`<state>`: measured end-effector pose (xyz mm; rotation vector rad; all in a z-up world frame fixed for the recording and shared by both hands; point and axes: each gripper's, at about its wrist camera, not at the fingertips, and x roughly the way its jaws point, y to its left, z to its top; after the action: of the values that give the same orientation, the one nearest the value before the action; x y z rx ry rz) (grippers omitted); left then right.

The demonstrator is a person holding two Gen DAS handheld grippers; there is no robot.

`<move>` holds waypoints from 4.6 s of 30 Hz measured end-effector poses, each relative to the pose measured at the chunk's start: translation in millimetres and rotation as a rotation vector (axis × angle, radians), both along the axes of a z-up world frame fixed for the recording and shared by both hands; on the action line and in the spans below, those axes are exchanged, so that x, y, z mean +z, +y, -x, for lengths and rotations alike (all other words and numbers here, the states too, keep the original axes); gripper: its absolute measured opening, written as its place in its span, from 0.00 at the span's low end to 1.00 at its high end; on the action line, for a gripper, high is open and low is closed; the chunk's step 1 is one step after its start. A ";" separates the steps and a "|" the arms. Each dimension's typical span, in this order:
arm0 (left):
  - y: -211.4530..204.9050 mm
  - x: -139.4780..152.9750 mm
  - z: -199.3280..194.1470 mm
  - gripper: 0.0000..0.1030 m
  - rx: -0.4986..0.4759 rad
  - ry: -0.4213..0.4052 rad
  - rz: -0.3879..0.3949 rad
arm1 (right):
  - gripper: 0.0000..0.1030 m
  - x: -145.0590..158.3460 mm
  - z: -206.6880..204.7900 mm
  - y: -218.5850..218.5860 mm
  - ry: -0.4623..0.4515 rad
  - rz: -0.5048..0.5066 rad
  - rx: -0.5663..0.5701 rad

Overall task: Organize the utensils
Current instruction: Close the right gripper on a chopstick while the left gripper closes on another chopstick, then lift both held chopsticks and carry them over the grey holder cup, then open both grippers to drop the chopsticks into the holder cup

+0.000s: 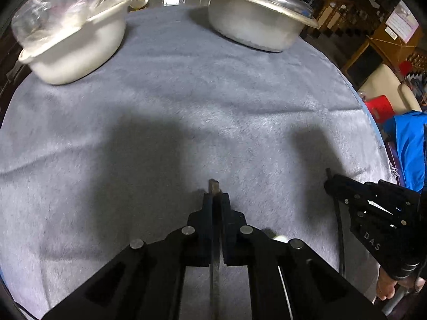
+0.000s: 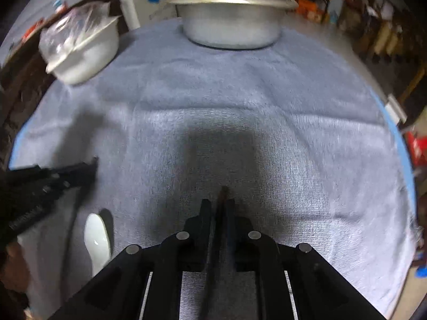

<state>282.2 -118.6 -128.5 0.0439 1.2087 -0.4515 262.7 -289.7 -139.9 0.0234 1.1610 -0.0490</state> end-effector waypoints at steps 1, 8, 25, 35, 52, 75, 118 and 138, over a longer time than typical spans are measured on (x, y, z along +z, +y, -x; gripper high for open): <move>1.1 0.0 1.1 0.05 0.000 0.000 -0.004 | 0.08 0.4 0.7 0.6 0.000 0.006 0.004; 2.2 3.1 12.3 0.06 -0.019 -0.038 -0.024 | 0.06 7.1 19.9 -21.5 -0.058 -0.111 -0.036; 98.9 100.1 104.4 0.05 0.227 -0.319 0.105 | 0.06 98.9 139.3 -79.5 -0.498 -0.265 -0.213; 133.0 178.0 227.1 0.05 0.298 -0.575 0.211 | 0.06 141.0 236.0 -65.9 -0.685 -0.227 -0.280; 128.6 222.4 328.9 0.05 0.260 -0.702 0.316 | 0.06 192.0 344.8 -33.7 -0.882 -0.142 -0.298; 116.3 262.0 375.9 0.05 0.286 -0.808 0.406 | 0.06 257.0 416.5 6.0 -1.042 -0.099 -0.170; 90.9 244.3 357.2 0.05 0.314 -0.801 0.366 | 0.06 243.2 396.0 65.2 -0.965 -0.201 0.021; 92.6 232.8 349.9 0.05 0.306 -0.752 0.353 | 0.06 236.2 387.7 72.0 -0.912 -0.203 0.045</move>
<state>-67.7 -26.1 104.3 -0.2531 0.3753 -0.3252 -125.0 -217.6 96.3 0.1805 0.2506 0.1124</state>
